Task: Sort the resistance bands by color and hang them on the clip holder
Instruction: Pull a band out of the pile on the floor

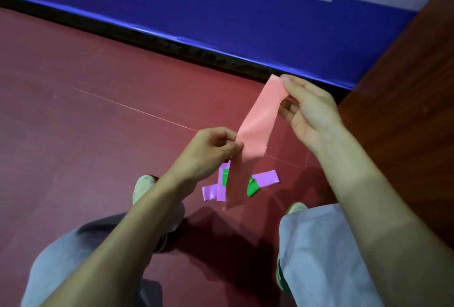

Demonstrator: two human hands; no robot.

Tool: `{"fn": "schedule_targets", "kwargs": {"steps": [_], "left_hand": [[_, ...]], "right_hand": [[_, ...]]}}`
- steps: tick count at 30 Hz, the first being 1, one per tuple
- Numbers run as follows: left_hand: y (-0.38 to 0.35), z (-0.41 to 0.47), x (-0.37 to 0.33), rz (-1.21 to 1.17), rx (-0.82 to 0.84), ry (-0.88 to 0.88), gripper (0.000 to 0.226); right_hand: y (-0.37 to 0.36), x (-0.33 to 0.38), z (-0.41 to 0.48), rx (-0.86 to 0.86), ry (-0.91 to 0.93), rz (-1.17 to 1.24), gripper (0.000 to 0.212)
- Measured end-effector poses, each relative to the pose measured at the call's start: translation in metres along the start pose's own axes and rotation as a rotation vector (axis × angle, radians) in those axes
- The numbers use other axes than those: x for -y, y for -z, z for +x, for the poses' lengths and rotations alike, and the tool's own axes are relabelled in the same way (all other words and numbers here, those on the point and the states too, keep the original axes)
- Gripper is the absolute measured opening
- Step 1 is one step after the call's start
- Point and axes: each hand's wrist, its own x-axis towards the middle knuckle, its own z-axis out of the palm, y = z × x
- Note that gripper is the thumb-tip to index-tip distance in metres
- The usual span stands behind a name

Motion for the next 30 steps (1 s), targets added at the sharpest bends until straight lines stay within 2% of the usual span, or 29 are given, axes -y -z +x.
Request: {"fn": "schedule_targets", "kwargs": {"steps": [4, 7, 11, 13, 15, 19, 24, 25, 28, 30], "left_hand": [[0.000, -0.001, -0.009, -0.129, -0.094, -0.027, 0.011], [0.004, 0.001, -0.011, -0.214, -0.177, -0.036, 0.012], [0.011, 0.004, -0.012, -0.278, -0.275, -0.039, 0.012], [0.014, 0.004, -0.011, -0.285, -0.301, -0.035, 0.011], [0.019, 0.004, -0.009, -0.284, -0.318, -0.029, 0.010], [0.024, 0.004, -0.009, -0.294, -0.337, -0.022, 0.014], [0.030, 0.002, -0.008, -0.244, -0.371, -0.010, 0.011], [0.031, 0.003, -0.008, -0.250, -0.390, 0.000, 0.006], [0.035, 0.004, -0.006, -0.289, -0.453, 0.038, 0.032], [0.036, 0.003, -0.006, -0.285, -0.458, 0.029, 0.032]], "right_hand": [[0.002, -0.002, 0.004, -0.009, -0.018, 0.074, 0.008], [-0.002, -0.007, 0.004, 0.032, -0.058, 0.002, 0.014], [-0.012, -0.018, -0.002, 0.114, -0.103, -0.347, 0.005], [-0.016, -0.022, -0.007, 0.179, -0.150, -0.531, 0.010], [-0.020, -0.026, -0.010, 0.250, -0.177, -0.592, 0.016], [-0.026, -0.030, -0.014, 0.323, -0.009, -0.529, 0.017], [-0.031, -0.036, -0.015, 0.367, 0.303, -0.674, 0.018], [-0.032, -0.037, -0.015, 0.373, 0.339, -0.704, 0.018], [-0.031, -0.038, -0.014, 0.393, 0.344, -0.735, 0.021], [-0.029, -0.041, -0.013, 0.391, 0.373, -0.795, 0.026]]}}
